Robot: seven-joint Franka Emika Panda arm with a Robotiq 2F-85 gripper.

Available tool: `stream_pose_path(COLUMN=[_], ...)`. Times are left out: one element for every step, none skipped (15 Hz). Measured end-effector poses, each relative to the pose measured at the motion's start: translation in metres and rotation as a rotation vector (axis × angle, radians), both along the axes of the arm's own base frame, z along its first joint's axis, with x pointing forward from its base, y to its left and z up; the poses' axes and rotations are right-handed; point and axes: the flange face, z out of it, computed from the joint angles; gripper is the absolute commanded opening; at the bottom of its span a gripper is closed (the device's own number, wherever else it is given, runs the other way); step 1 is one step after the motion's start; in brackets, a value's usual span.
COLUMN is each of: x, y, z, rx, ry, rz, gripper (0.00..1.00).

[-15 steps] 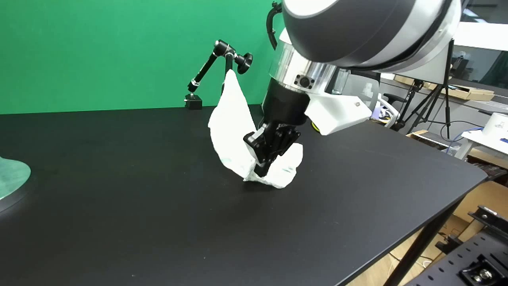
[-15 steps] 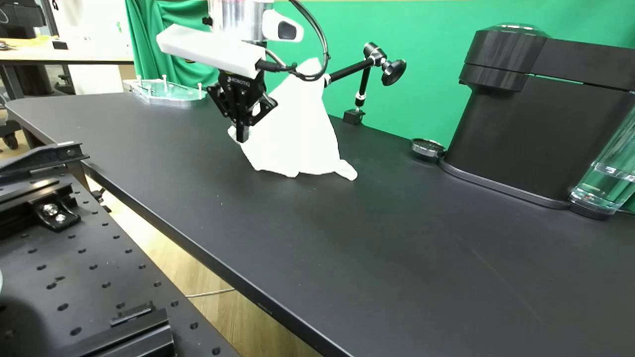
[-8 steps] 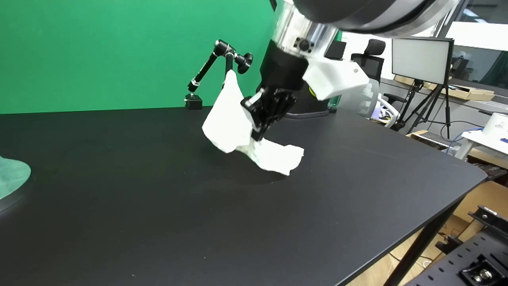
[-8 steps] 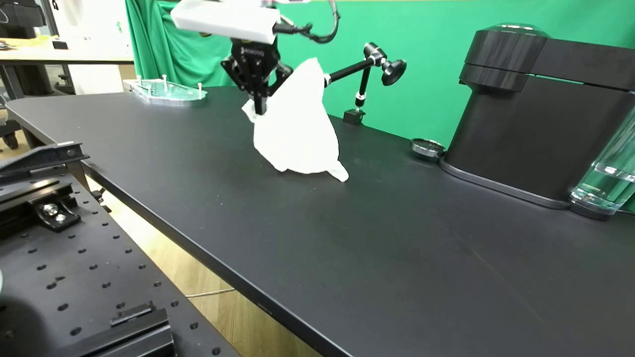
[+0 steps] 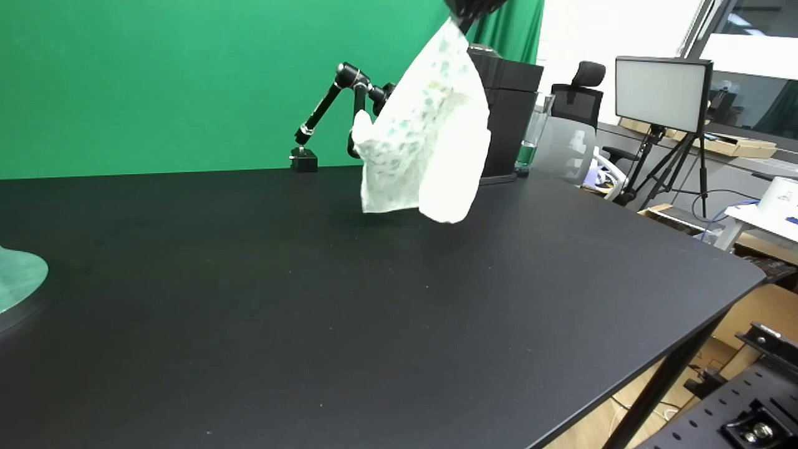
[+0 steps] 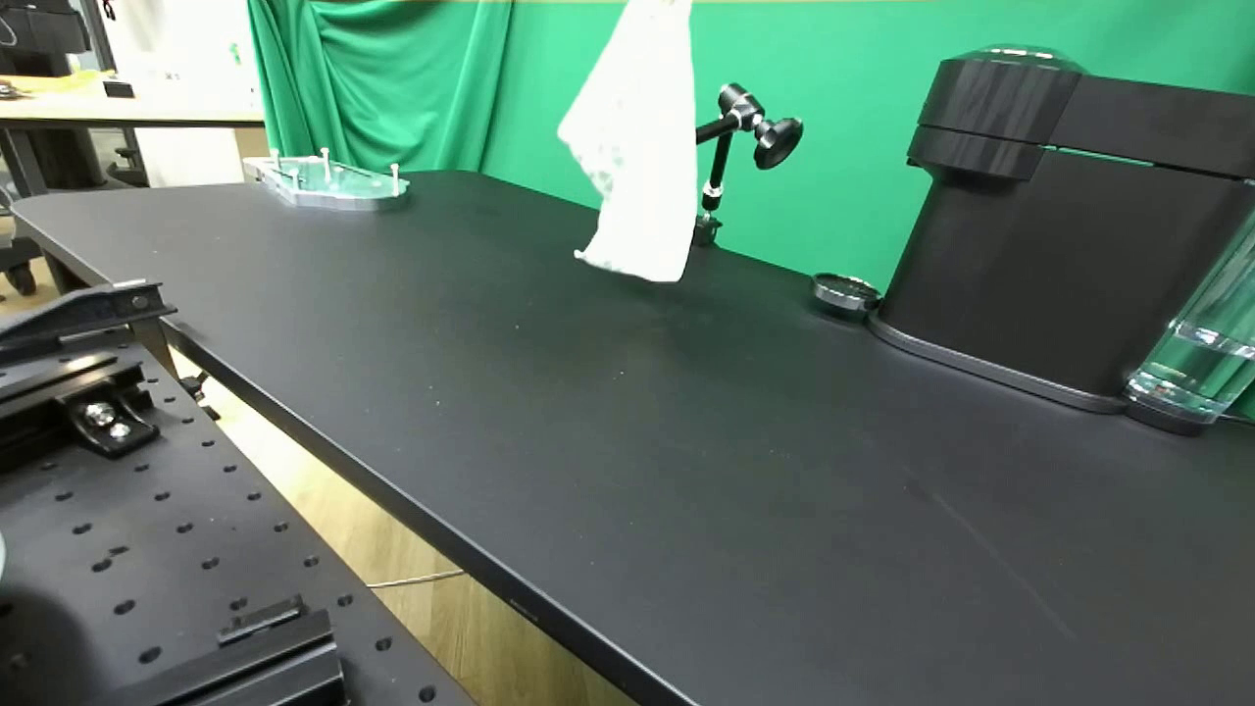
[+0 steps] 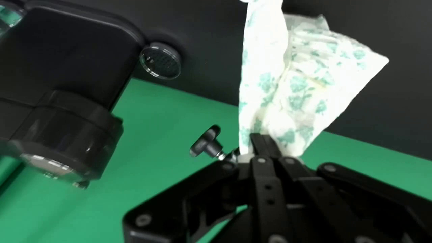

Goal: Put the cloth on the table

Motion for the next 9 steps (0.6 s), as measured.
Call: stream_pose_path(x=[-0.004,-0.008,-0.013,-0.017,-0.023,-0.028,-0.033,-0.037,-0.041], y=[-0.003,-0.006,-0.008,-0.011,-0.014,-0.017,-0.021,-0.025,-0.030], z=[0.019,0.037,0.053,0.069,0.083,0.096,0.107,0.116,0.124], rx=[-0.013,-0.025,-0.036,-0.046,-0.054,-0.064,-0.071,-0.078,-0.085], ry=[-0.048,-0.096,-0.140,-0.184,-0.225,-0.263,-0.299,-0.327,-0.352], rz=[-0.022,-0.047,-0.072,-0.100,-0.129,-0.159,-0.190,-0.218,-0.247], gripper=[0.00,0.00,0.00,0.00,0.00,0.00,0.00,0.00,0.00])
